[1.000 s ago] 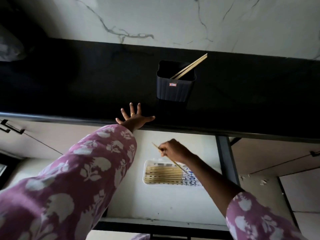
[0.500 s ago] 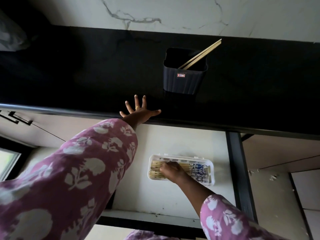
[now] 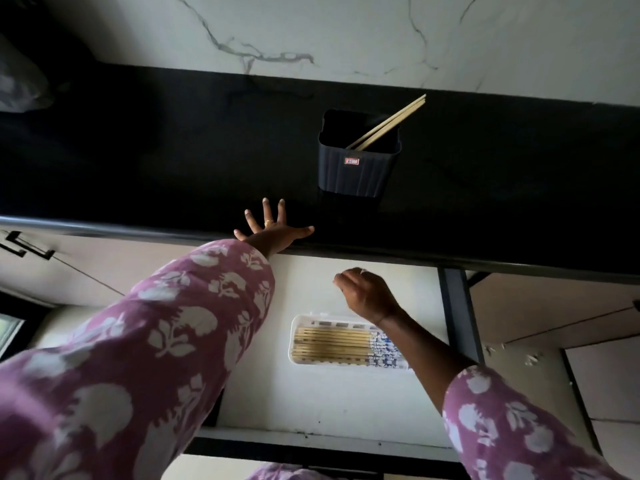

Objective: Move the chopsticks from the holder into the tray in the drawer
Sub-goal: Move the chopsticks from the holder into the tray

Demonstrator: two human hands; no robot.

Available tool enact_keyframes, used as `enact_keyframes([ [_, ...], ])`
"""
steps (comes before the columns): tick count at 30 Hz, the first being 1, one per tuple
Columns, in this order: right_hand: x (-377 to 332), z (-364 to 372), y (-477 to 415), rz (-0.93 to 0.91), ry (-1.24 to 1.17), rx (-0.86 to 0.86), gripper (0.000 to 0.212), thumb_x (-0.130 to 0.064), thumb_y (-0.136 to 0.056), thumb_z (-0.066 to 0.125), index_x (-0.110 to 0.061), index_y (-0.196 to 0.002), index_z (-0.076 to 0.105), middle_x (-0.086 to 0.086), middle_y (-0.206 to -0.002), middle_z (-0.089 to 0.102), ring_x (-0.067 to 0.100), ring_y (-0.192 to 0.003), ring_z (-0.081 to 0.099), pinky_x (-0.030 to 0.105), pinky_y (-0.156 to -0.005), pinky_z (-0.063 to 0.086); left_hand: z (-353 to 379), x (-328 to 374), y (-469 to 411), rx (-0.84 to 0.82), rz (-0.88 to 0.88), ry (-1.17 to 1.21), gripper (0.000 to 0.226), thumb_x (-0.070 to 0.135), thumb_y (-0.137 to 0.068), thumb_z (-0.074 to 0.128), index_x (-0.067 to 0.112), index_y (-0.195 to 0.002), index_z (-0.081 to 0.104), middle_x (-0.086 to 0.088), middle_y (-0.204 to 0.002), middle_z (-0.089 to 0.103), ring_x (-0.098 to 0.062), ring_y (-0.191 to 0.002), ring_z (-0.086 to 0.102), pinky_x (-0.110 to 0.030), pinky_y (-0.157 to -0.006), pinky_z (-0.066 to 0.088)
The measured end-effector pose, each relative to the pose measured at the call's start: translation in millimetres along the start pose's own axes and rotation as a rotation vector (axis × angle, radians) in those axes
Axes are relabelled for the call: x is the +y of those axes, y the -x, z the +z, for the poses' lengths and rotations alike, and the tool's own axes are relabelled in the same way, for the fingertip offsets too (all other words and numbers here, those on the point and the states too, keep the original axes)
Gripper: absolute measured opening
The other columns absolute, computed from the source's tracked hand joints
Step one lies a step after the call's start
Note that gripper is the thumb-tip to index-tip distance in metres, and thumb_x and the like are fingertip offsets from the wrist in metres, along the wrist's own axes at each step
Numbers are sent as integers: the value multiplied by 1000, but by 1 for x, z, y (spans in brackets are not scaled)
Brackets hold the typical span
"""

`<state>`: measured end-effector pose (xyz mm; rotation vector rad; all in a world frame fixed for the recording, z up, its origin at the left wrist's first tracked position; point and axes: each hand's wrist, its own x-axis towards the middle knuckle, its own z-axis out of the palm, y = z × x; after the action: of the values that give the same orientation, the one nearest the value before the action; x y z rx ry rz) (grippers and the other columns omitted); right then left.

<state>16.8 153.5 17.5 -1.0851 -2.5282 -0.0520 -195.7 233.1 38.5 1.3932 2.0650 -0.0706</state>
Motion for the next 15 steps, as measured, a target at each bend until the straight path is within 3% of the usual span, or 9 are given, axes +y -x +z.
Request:
enact_keyframes([
  [3,23,-26,-30,84,33,263,20,-11,-85,56,-13,-70,70,3,-63,66,23,-55,65,26,-48,52,0,0,4,4,4,2,101,90,-62,33,46,-143,-8,11,-156,-18,-36,-141,-18,-66,-106,-6],
  [7,56,-70,-76,168,45,531,6,-3,-77,71,-6,-71,70,10,-64,68,27,-57,67,29,-55,54,-2,0,4,-11,6,-11,99,89,-65,32,44,-144,-7,10,-157,-15,-37,-142,-16,-65,-107,-5],
  [10,84,-95,-106,355,45,545,7,-6,-81,67,-1,-80,71,17,-76,71,32,-68,69,33,-61,53,-4,1,2,-24,4,-26,99,89,-65,33,45,-143,-9,10,-156,-19,-37,-141,-18,-65,-106,-5],
  [12,104,-102,-126,573,-38,452,18,-13,-88,60,1,-96,70,22,-95,70,37,-88,67,39,-78,49,-2,1,0,-28,2,-24,100,89,-64,33,45,-143,-10,10,-155,-20,-37,-141,-19,-65,-106,-5],
  [15,136,-107,-152,883,-239,448,30,-20,-87,64,0,-109,66,21,-110,68,32,-103,64,31,-88,44,0,1,-3,-24,-10,-8,101,90,-62,33,47,-142,-11,12,-155,-21,-36,-141,-20,-65,-106,-5],
])
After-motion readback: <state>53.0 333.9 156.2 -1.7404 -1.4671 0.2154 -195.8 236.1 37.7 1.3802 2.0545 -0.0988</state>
